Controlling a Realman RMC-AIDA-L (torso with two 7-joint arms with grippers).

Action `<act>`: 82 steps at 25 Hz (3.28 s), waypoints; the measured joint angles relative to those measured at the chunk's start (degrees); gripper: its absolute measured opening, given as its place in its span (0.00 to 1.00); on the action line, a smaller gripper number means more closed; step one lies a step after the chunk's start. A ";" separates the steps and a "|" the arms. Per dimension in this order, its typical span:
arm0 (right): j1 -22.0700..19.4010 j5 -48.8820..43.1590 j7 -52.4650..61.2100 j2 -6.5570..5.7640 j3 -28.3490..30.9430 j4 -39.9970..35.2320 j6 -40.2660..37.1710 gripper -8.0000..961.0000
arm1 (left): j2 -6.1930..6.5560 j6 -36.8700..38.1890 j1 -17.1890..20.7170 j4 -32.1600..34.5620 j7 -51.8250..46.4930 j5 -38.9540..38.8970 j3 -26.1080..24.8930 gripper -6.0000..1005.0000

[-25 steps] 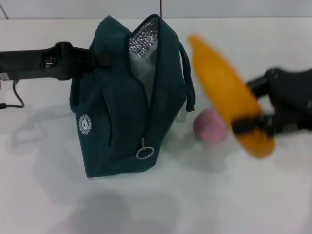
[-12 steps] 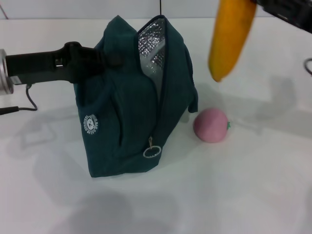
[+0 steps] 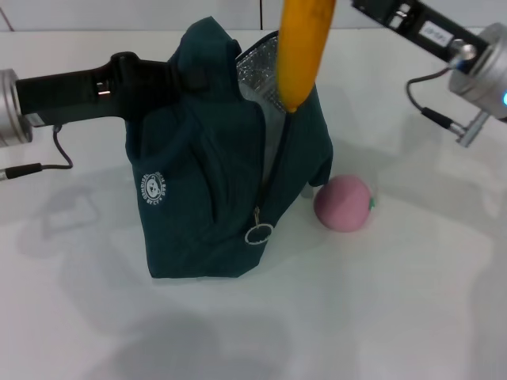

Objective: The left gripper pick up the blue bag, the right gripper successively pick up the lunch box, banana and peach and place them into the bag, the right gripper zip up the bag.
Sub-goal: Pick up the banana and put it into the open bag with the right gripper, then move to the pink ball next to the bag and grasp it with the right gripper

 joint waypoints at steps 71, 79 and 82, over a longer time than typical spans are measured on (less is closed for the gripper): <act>-18.19 -31.03 -1.36 -0.19 -3.23 -22.48 19.35 0.90 | 0.31 0.46 1.55 -1.38 2.95 -0.68 0.28 0.04; -15.69 -19.99 -3.26 0.00 -21.23 -20.38 29.50 0.88 | 0.28 0.45 1.46 -1.40 3.35 -0.71 0.34 0.04; -14.49 -17.07 -3.02 0.00 -27.16 -20.36 32.64 0.87 | 0.32 0.45 1.52 -1.28 3.41 -0.72 0.34 0.04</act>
